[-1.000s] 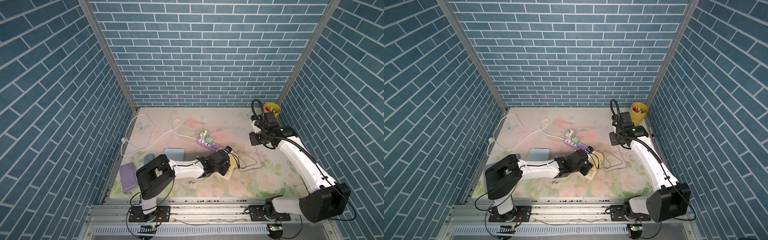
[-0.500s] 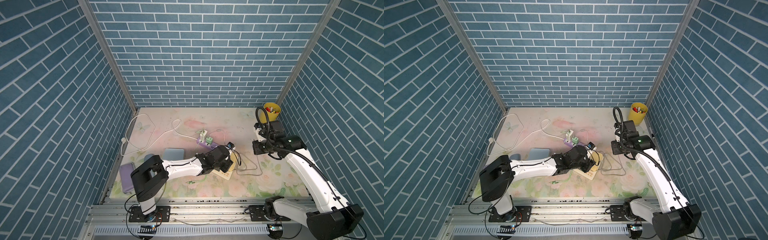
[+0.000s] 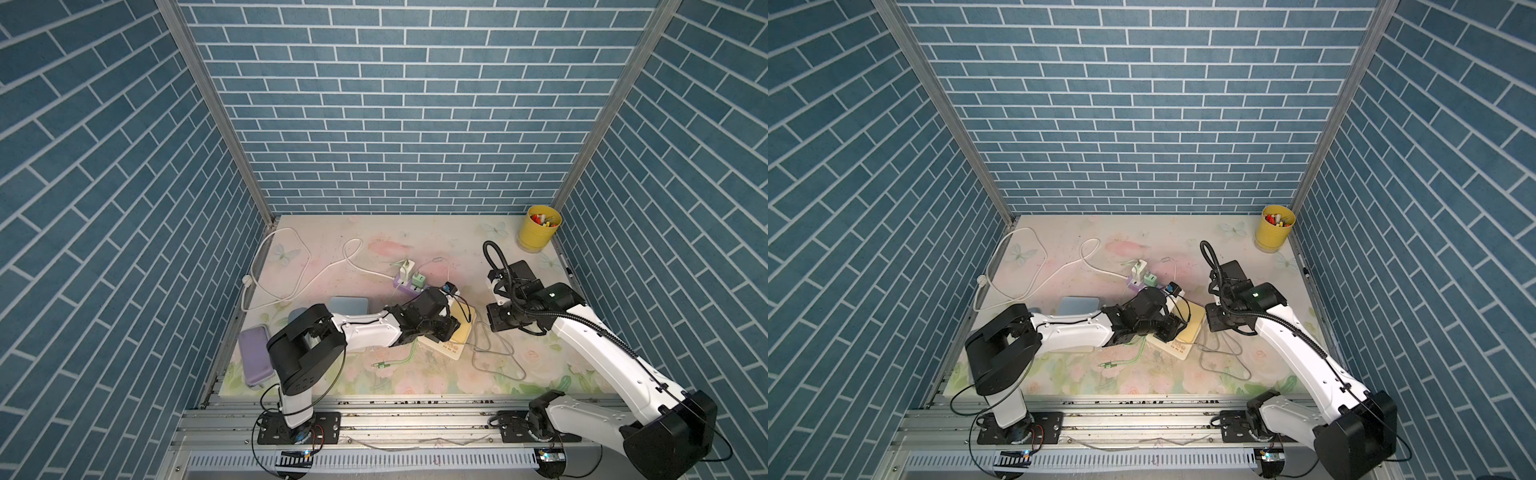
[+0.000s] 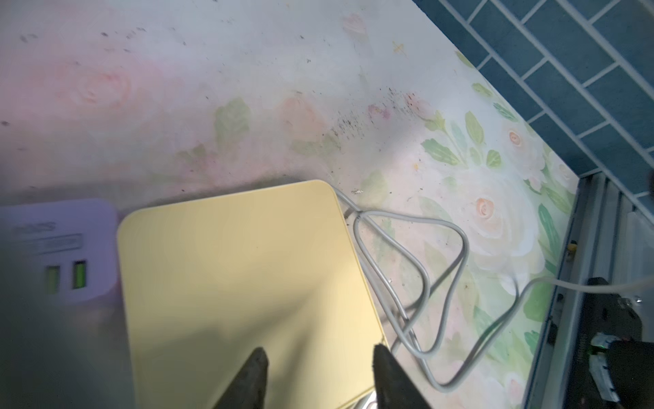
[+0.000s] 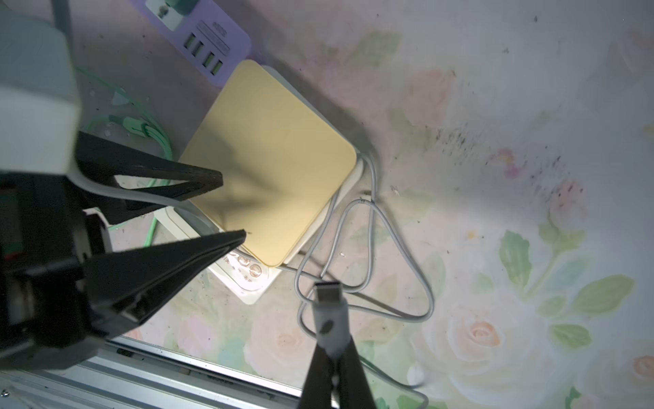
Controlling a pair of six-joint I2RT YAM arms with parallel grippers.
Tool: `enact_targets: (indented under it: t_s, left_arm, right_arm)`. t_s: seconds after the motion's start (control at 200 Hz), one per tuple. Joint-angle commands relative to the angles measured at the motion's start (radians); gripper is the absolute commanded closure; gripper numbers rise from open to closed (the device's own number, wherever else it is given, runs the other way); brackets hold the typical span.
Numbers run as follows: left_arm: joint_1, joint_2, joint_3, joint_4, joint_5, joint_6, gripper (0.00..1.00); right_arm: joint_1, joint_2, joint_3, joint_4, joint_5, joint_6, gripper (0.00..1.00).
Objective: Charge the electronic scale
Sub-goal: Move the electronic scale to the center of the board.
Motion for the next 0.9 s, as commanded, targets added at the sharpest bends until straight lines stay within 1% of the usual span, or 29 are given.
enact_targets:
  t_s: [0.0,0.085,0.14,0.29,0.38,0.485,0.6,0.68,0.735,0.79,0.825,0.865,0.89]
  left_arm:
    - [0.004,0.014,0.058,0.086,0.107,-0.039,0.67]
    - [0.002,0.003,0.088,0.079,0.145,-0.052,0.81]
    - [-0.002,-0.009,0.11,0.059,0.164,-0.051,0.87]
    - [-0.002,-0.044,0.142,0.041,0.196,-0.053,0.98]
    - [0.0,-0.041,0.188,0.01,0.178,-0.033,0.98]
    - [0.019,0.013,0.284,-0.017,0.133,-0.026,0.98]
    - [0.061,0.114,0.435,-0.033,0.053,-0.048,0.98]
    - [0.09,0.183,0.531,-0.036,-0.023,-0.037,0.98]
    - [0.105,0.218,0.571,-0.029,-0.076,-0.027,0.97]
    - [0.121,0.243,0.594,-0.02,-0.115,-0.019,0.93]
    - [0.131,0.256,0.604,-0.026,-0.125,-0.018,0.86]
    - [0.142,0.266,0.612,-0.056,-0.127,-0.021,0.78]
    - [0.148,0.268,0.611,-0.073,-0.118,-0.025,0.74]
  right_arm:
    - [0.0,-0.041,0.007,-0.047,0.035,0.081,1.0]
    - [-0.003,-0.051,0.057,-0.073,0.058,0.065,1.0]
    - [-0.012,-0.048,0.11,-0.101,0.082,0.044,1.0]
    - [-0.055,-0.019,0.283,-0.184,0.127,-0.055,1.0]
    - [-0.102,0.021,0.388,-0.208,0.148,-0.141,1.0]
    - [-0.161,0.109,0.516,-0.217,0.161,-0.248,1.0]
    - [-0.172,0.243,0.702,-0.242,0.281,-0.37,1.0]
    - [-0.173,0.331,0.828,-0.226,0.353,-0.496,1.0]
    - [-0.173,0.377,0.89,-0.209,0.373,-0.577,1.0]
    - [-0.168,0.405,0.922,-0.214,0.365,-0.604,1.0]
    - [-0.154,0.408,0.908,-0.219,0.359,-0.596,1.0]
    - [-0.125,0.392,0.839,-0.21,0.35,-0.593,1.0]
    - [-0.099,0.371,0.769,-0.197,0.345,-0.592,1.0]
